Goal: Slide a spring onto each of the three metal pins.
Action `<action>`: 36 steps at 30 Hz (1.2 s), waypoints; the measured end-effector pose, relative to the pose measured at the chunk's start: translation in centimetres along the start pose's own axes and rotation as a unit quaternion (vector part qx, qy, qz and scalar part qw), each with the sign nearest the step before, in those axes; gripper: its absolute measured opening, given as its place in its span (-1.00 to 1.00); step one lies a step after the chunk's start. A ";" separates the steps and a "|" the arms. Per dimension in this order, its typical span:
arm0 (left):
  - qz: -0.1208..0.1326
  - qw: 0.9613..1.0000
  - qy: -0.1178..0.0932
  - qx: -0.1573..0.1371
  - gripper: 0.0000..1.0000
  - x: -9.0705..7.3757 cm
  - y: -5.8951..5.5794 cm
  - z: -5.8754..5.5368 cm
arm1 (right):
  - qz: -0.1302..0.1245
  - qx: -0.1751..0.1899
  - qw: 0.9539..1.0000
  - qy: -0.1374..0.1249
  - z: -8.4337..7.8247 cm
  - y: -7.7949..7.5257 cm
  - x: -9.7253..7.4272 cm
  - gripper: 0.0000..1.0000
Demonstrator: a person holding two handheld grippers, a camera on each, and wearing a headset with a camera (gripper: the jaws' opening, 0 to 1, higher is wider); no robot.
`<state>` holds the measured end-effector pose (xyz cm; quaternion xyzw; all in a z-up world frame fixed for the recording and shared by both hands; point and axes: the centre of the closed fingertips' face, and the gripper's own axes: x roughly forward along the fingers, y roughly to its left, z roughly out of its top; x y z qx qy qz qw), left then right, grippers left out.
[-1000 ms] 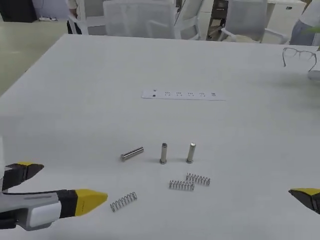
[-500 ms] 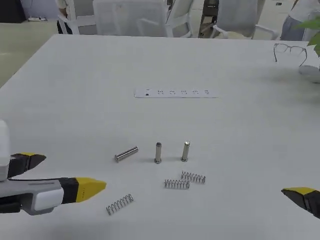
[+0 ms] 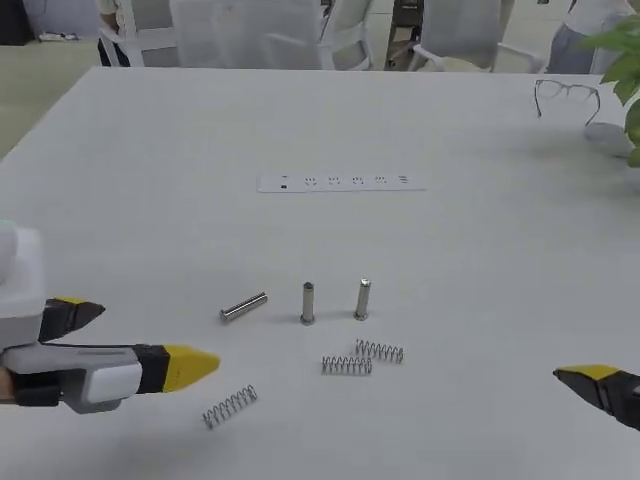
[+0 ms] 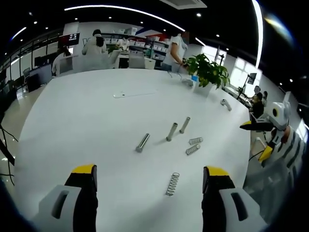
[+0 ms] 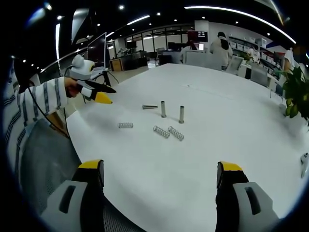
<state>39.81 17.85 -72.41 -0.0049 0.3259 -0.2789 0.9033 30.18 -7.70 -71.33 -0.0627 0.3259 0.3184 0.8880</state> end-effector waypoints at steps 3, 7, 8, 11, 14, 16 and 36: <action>-0.004 1.000 0.003 0.002 0.73 0.4 0.0 0.1 | 0.000 0.001 1.000 0.000 0.0 0.0 0.0 0.91; -0.003 1.000 0.005 0.002 0.76 0.9 0.2 0.2 | 0.000 0.001 1.000 0.000 0.0 0.1 0.0 0.91; -0.004 1.000 0.006 0.003 0.75 1.1 0.2 0.2 | 0.000 0.001 1.000 0.000 0.0 0.1 0.0 0.90; -0.007 1.000 0.010 0.005 0.74 1.4 0.3 0.3 | 0.000 0.001 1.000 0.001 -0.1 0.1 0.0 0.90; -0.008 1.000 0.011 0.012 0.73 1.7 0.4 0.7 | -0.002 -0.004 1.000 -0.001 0.0 0.1 -0.1 0.89; -0.006 1.000 0.020 0.007 0.73 2.0 0.6 0.7 | -0.004 0.000 1.000 -0.002 0.0 0.0 -0.1 0.88; -0.014 0.996 0.058 0.063 0.66 4.8 0.9 1.6 | -0.007 0.007 1.000 0.001 -0.3 -0.3 0.0 0.86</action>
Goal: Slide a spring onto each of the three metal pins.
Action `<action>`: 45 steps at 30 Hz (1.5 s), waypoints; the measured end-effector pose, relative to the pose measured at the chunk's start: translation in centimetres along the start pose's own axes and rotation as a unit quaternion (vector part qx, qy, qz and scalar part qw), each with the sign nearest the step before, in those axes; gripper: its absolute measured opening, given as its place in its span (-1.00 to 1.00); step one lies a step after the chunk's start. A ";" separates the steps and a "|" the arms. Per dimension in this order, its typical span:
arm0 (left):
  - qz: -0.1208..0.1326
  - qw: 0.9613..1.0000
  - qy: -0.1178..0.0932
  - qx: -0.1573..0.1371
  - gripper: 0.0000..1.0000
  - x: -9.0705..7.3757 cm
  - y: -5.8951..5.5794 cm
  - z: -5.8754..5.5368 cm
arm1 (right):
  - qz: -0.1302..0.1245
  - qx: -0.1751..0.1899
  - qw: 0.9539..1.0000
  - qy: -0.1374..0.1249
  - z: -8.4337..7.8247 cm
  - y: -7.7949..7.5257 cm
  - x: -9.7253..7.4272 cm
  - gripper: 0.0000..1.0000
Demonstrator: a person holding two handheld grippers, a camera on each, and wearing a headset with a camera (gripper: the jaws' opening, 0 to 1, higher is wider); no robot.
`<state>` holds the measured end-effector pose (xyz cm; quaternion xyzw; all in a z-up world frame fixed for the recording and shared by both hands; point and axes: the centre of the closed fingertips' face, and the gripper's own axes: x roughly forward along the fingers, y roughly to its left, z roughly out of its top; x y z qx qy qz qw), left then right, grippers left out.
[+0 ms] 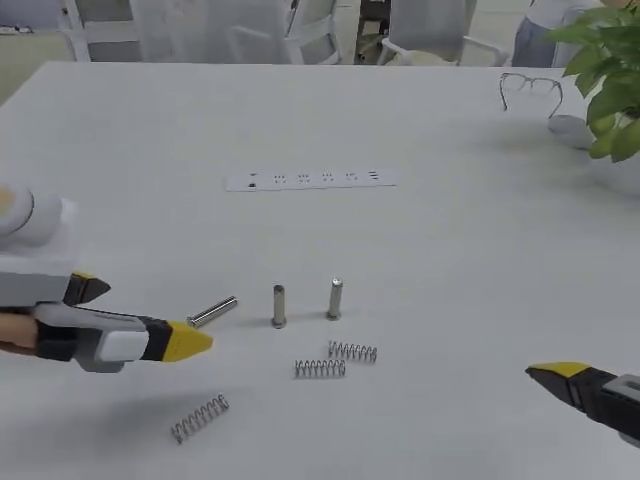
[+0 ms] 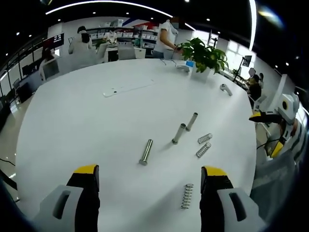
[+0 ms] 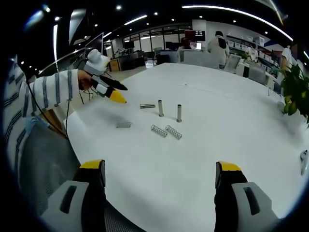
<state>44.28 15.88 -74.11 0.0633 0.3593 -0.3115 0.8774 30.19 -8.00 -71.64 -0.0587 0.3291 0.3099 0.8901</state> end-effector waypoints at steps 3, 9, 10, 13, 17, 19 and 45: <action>-0.002 1.000 0.001 0.006 0.65 0.2 0.0 0.3 | -0.001 0.002 1.000 0.000 -0.1 -0.1 0.0 0.86; -0.008 1.000 0.008 0.014 0.65 1.1 -0.3 0.2 | -0.002 0.003 1.000 0.003 -0.1 -0.2 0.0 0.85; -0.008 1.000 0.009 0.013 0.64 1.1 -0.3 0.2 | -0.002 0.003 1.000 0.003 -0.1 -0.2 0.0 0.85; -0.013 1.000 0.014 0.017 0.62 1.6 -0.6 -0.1 | -0.001 0.005 1.000 0.003 0.0 -0.2 0.1 0.85; -0.017 1.000 0.017 0.014 0.62 2.0 -0.7 -0.2 | 0.000 0.001 1.000 0.006 0.0 -0.1 0.2 0.84; -0.017 1.000 0.018 0.014 0.62 2.1 -0.7 -0.2 | -0.001 0.002 1.000 0.003 0.1 -0.1 0.2 0.84; -0.023 1.000 0.012 0.011 0.38 6.2 -0.2 0.5 | 0.003 0.002 1.000 0.002 0.2 0.1 0.6 0.84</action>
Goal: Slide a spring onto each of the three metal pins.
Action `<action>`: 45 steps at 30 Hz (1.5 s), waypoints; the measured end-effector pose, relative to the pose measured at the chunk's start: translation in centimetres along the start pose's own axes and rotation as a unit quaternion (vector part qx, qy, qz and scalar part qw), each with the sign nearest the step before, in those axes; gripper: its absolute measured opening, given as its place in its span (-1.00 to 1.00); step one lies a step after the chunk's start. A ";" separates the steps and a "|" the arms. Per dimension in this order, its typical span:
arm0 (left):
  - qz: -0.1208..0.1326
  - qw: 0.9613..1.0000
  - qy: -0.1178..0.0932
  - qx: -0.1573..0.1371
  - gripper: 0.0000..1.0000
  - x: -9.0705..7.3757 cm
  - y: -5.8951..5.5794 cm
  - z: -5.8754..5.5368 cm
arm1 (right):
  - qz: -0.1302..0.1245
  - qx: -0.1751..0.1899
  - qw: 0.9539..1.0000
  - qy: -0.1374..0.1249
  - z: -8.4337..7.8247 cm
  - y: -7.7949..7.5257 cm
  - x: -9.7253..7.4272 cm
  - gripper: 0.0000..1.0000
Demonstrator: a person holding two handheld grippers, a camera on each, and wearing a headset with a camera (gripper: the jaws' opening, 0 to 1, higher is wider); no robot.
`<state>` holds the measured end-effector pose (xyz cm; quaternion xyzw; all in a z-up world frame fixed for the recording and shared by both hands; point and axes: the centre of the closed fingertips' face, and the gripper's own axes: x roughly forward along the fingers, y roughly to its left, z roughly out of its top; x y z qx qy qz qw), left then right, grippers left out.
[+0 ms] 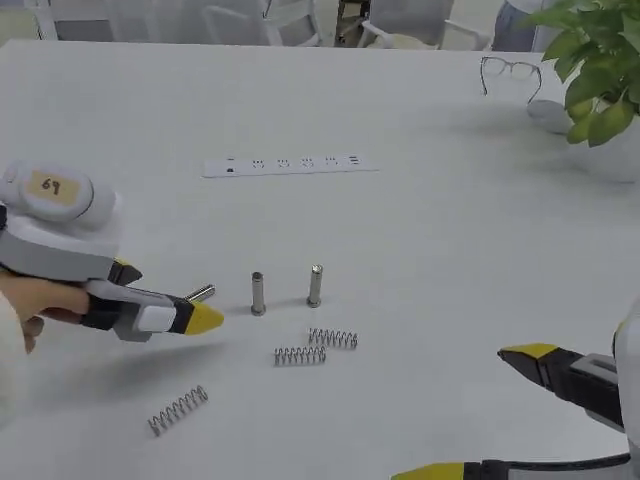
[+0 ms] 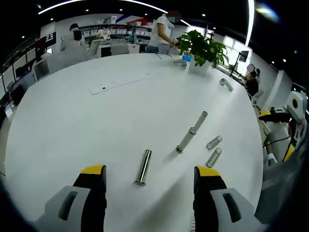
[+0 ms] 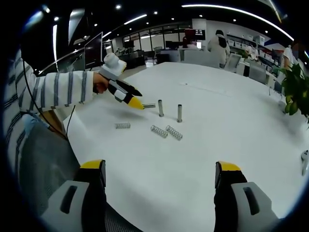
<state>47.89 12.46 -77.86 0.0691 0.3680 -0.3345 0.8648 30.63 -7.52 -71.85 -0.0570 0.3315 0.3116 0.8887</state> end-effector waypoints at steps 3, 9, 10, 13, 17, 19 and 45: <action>-0.003 1.000 -0.001 0.005 0.32 0.6 -0.1 0.2 | 0.004 0.001 1.000 0.003 -0.1 0.2 0.2 0.83; -0.008 0.999 -0.010 0.038 0.23 1.4 -0.6 0.7 | 0.007 -0.002 1.000 0.004 0.0 0.3 0.4 0.83; -0.008 0.999 -0.010 0.039 0.22 1.6 -0.6 0.8 | 0.008 -0.002 1.000 0.005 0.0 0.4 0.5 0.83; -0.012 0.999 -0.009 0.042 0.17 1.9 -0.7 0.7 | 0.008 -0.002 1.000 0.005 0.0 0.4 0.5 0.83; -0.015 0.998 -0.013 0.057 -0.02 2.2 -0.7 0.9 | 0.007 -0.001 1.000 0.007 -0.1 0.3 0.6 0.83; -0.016 0.998 -0.011 0.064 -0.13 2.4 -0.6 0.9 | 0.007 0.001 1.000 0.009 -0.2 0.3 0.6 0.83; -0.035 0.999 0.010 0.036 -0.80 3.7 -0.4 0.4 | 0.015 0.005 1.000 0.018 -0.7 0.6 1.2 0.78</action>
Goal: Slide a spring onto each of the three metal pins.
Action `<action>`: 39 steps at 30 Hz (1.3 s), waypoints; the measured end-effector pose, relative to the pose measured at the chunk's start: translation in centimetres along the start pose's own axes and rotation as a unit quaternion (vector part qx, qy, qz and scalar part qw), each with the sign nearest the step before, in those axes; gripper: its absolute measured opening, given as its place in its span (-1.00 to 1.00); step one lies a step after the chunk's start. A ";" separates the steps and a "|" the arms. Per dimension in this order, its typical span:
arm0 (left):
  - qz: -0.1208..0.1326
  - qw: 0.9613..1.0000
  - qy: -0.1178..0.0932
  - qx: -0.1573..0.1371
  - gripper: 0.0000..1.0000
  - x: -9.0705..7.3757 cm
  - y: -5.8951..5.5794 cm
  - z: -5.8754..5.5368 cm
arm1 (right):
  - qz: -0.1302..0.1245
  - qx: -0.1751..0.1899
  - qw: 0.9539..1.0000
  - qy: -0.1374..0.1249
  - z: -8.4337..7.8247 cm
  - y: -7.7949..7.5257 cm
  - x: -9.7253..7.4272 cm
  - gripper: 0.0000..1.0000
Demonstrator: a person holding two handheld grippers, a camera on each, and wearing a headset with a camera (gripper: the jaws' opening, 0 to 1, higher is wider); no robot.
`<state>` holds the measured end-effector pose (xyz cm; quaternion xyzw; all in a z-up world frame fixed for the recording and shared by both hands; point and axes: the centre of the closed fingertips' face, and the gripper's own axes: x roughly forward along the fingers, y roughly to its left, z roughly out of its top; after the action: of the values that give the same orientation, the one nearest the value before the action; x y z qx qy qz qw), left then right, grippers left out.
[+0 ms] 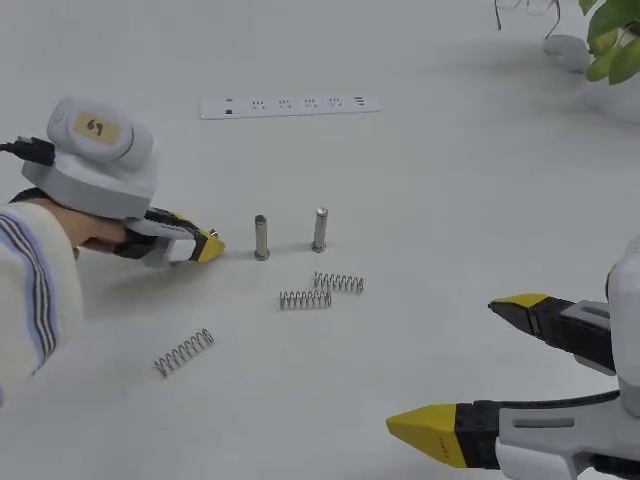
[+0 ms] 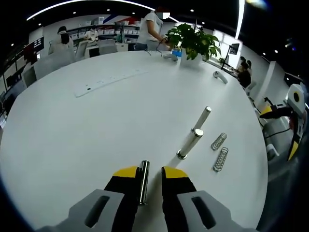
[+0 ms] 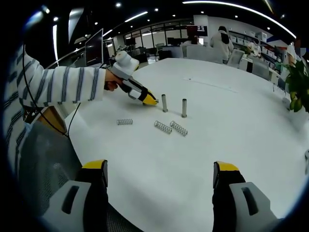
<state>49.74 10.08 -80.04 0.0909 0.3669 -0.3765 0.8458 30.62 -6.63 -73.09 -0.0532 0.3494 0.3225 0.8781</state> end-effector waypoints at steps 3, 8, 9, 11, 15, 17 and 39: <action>0.001 1.000 0.010 0.012 -0.87 0.2 -0.1 -0.3 | -0.004 0.001 1.000 0.000 0.0 -0.2 0.0 0.80; -0.001 1.000 0.004 0.019 -0.88 0.5 0.2 0.0 | -0.004 0.001 1.000 0.000 0.0 -0.3 -0.1 0.78; 0.000 1.000 0.005 0.019 -0.90 0.6 0.3 0.0 | -0.004 0.000 1.000 0.000 0.0 -0.3 -0.1 0.78; 0.001 1.000 0.005 0.020 -0.92 0.7 0.4 0.1 | -0.004 0.000 1.000 0.000 0.0 -0.2 -0.1 0.78; 0.014 0.999 0.005 0.049 -0.99 0.8 0.8 0.2 | -0.004 -0.001 1.000 -0.001 0.1 -0.2 -0.1 0.78; 0.012 0.998 0.006 0.058 -1.00 1.0 0.6 0.2 | -0.003 -0.002 1.000 -0.002 0.1 -0.2 -0.1 0.78; 0.030 0.996 0.012 0.083 -1.00 0.3 -0.2 -0.2 | -0.003 -0.003 1.000 -0.009 0.3 -0.2 -0.1 0.81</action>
<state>49.65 9.88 -80.43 0.1760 0.3418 -0.3787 0.8419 30.83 -6.72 -72.78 -0.0537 0.3408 0.3216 0.8818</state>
